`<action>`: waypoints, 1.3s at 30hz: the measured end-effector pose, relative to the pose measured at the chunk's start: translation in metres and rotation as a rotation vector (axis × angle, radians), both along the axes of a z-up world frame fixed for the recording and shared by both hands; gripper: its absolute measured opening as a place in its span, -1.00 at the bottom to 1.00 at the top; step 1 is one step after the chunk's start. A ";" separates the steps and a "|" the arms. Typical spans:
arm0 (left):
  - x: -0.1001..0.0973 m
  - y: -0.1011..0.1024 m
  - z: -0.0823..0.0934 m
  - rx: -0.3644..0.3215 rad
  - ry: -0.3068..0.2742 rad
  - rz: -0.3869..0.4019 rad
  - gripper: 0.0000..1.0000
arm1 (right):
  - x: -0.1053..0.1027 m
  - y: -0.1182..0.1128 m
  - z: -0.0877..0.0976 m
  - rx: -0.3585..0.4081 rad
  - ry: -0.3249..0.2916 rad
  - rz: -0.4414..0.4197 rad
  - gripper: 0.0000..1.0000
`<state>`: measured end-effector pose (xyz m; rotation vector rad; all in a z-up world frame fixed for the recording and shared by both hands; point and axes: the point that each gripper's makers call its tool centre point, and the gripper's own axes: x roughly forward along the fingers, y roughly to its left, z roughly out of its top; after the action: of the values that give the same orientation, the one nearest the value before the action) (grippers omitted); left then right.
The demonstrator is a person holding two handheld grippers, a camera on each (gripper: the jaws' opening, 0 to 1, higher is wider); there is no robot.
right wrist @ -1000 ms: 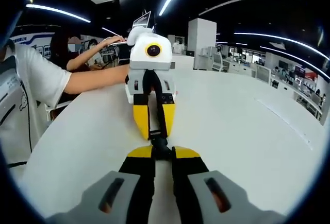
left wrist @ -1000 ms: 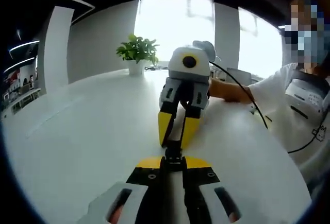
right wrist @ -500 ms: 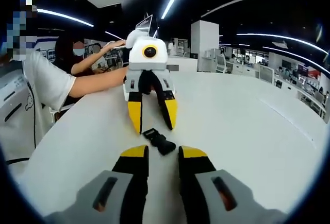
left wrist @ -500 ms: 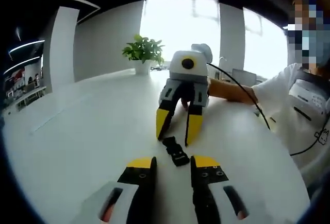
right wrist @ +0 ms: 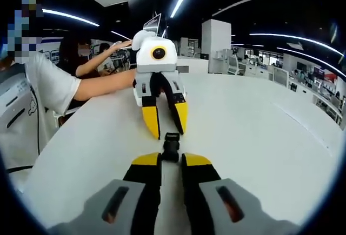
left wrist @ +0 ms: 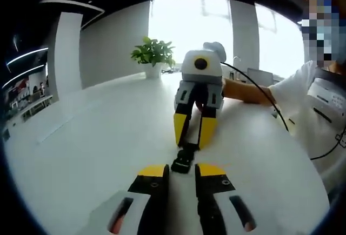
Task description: Snap the two parts of the plastic buckle together until the buckle closes and remains connected.
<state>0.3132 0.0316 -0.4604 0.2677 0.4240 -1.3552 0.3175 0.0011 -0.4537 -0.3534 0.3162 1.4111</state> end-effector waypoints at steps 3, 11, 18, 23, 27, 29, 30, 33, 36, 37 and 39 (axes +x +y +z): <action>0.001 -0.001 0.000 -0.003 -0.002 0.001 -0.67 | 0.000 0.000 0.000 -0.001 -0.007 -0.003 -0.75; -0.002 -0.002 0.000 -0.007 -0.007 -0.020 -0.77 | 0.000 0.000 0.000 0.004 -0.015 -0.002 -0.78; 0.000 -0.002 0.000 -0.003 -0.010 -0.029 -0.81 | 0.001 0.001 0.000 -0.005 -0.039 0.031 -0.84; -0.003 -0.003 0.000 -0.007 -0.001 -0.063 -0.82 | -0.001 0.001 0.000 0.011 -0.034 0.088 -0.86; -0.005 -0.004 0.001 -0.012 0.014 -0.117 -0.82 | -0.005 0.002 0.000 0.011 -0.027 0.153 -0.87; -0.007 -0.006 0.001 -0.011 0.018 -0.143 -0.83 | -0.005 0.003 0.000 0.012 -0.012 0.172 -0.88; -0.008 -0.009 0.001 -0.020 0.027 -0.146 -0.83 | -0.006 0.004 0.000 0.011 -0.011 0.176 -0.88; -0.007 -0.014 -0.004 -0.008 0.021 -0.142 -0.82 | -0.011 0.007 0.003 -0.007 -0.022 0.183 -0.88; -0.007 -0.016 -0.008 -0.012 0.023 -0.129 -0.82 | -0.011 0.006 0.003 0.000 -0.020 0.178 -0.88; -0.007 -0.015 -0.007 -0.010 0.019 -0.127 -0.82 | -0.011 0.006 0.004 0.000 -0.023 0.180 -0.87; -0.006 -0.015 -0.007 -0.005 0.015 -0.123 -0.81 | -0.012 0.007 0.005 -0.005 -0.026 0.181 -0.87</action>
<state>0.3070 0.0167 -0.4677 0.2835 0.4222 -1.4796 0.3058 0.0078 -0.4483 -0.4124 0.2719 1.5821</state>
